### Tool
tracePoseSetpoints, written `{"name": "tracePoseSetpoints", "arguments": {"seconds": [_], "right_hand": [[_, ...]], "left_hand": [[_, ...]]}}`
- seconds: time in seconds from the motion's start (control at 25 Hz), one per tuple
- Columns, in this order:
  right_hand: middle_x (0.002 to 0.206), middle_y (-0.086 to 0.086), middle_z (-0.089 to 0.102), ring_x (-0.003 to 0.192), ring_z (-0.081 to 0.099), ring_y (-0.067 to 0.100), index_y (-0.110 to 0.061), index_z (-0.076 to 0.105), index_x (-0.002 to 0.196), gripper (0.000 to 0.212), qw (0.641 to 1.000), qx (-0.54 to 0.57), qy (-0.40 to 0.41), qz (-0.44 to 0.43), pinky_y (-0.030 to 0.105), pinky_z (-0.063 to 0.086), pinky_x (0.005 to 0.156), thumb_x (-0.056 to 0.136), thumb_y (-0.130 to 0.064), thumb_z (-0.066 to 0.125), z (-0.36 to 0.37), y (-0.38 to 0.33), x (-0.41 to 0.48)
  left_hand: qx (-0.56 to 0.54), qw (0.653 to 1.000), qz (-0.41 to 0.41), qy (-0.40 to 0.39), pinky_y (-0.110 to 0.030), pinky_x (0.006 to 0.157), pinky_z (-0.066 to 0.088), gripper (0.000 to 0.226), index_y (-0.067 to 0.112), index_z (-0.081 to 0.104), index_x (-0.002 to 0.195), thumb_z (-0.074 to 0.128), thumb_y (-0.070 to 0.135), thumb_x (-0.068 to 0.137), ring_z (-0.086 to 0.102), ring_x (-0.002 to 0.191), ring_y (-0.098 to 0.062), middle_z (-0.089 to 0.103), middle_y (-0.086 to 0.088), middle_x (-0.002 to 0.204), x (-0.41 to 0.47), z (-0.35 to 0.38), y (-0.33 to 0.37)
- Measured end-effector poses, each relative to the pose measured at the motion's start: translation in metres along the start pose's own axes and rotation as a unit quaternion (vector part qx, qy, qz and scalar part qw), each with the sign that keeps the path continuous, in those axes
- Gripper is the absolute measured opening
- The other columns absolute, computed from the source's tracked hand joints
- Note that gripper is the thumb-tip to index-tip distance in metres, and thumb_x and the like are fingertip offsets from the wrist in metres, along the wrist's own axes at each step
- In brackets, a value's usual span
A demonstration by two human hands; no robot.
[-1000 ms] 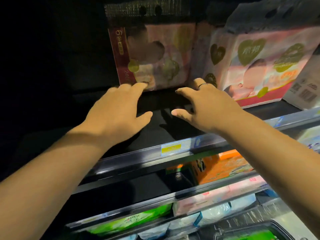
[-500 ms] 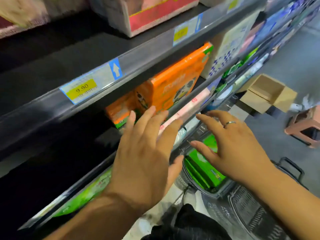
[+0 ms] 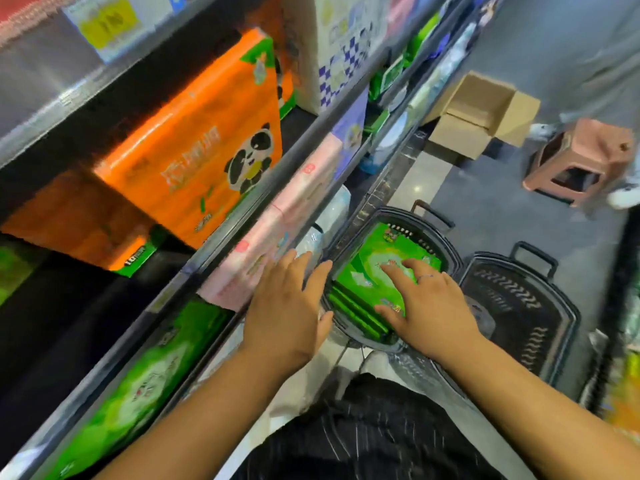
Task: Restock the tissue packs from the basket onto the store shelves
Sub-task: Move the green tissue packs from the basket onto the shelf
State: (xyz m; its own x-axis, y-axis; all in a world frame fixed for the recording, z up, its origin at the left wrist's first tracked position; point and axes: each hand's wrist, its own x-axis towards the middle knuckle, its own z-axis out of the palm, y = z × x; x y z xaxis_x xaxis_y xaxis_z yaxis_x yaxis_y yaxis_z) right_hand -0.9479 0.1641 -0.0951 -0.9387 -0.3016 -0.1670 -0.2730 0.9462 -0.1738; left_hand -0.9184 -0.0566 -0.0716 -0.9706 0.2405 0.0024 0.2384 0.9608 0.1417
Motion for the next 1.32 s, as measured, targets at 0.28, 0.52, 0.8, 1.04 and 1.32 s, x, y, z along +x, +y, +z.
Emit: {"name": "tracePoseSetpoints", "arguments": {"seconds": [0.28, 0.52, 0.8, 1.04, 1.32], "right_hand": [[0.136, 0.021, 0.051, 0.123, 0.051, 0.039, -0.021, 0.050, 0.138, 0.068, 0.995, 0.015, -0.082, 0.046, 0.053, 0.045, 0.097, 0.080, -0.053, 0.068, 0.056, 0.088, 0.040], [0.151, 0.015, 0.030, 0.138, 0.033, 0.033, -0.026, 0.027, 0.150, 0.069, 0.977, 0.046, -0.168, 0.124, 0.047, 0.034, 0.107, 0.092, -0.055, 0.050, 0.106, 0.128, 0.069], [0.153, 0.017, 0.023, 0.139, 0.029, 0.036, -0.025, 0.020, 0.151, 0.071, 0.951, 0.065, -0.230, 0.196, 0.048, 0.035, 0.105, 0.093, -0.052, 0.051, 0.203, 0.154, 0.123], [0.155, 0.018, 0.019, 0.139, 0.028, 0.039, -0.024, 0.019, 0.151, 0.074, 0.936, 0.057, -0.253, 0.239, 0.051, 0.034, 0.107, 0.092, -0.052, 0.054, 0.311, 0.202, 0.174], [0.157, 0.023, 0.014, 0.142, 0.022, 0.041, -0.021, 0.018, 0.153, 0.085, 0.954, 0.006, -0.227, 0.199, 0.053, 0.025, 0.113, 0.087, -0.055, 0.059, 0.393, 0.257, 0.223]], "left_hand": [[-0.018, 0.995, 0.004, -0.095, -0.053, 0.106, 0.039, 0.076, 0.012, 0.051, 0.133, 0.077, 0.037, 0.065, 0.048, 0.125, -0.040, 0.052, -0.019, 0.133, 0.091, 0.078, 0.043], [-0.027, 0.983, 0.031, -0.179, -0.050, 0.106, 0.038, 0.075, 0.010, 0.051, 0.135, 0.076, 0.032, 0.069, 0.045, 0.128, -0.042, 0.050, -0.021, 0.135, 0.155, 0.143, 0.047], [-0.020, 0.961, 0.104, -0.256, -0.039, 0.117, 0.013, 0.074, 0.011, 0.024, 0.150, 0.057, 0.040, 0.091, 0.017, 0.144, -0.037, 0.024, -0.020, 0.154, 0.225, 0.269, 0.021], [-0.093, 0.948, 0.069, -0.296, -0.043, 0.117, 0.015, 0.074, 0.009, 0.034, 0.146, 0.065, 0.037, 0.086, 0.024, 0.140, -0.039, 0.031, -0.023, 0.149, 0.230, 0.409, -0.003], [-0.090, 0.946, 0.012, -0.311, -0.042, 0.119, 0.015, 0.076, 0.019, 0.025, 0.149, 0.057, 0.051, 0.088, 0.014, 0.145, -0.032, 0.020, -0.014, 0.155, 0.202, 0.514, -0.009]]}}
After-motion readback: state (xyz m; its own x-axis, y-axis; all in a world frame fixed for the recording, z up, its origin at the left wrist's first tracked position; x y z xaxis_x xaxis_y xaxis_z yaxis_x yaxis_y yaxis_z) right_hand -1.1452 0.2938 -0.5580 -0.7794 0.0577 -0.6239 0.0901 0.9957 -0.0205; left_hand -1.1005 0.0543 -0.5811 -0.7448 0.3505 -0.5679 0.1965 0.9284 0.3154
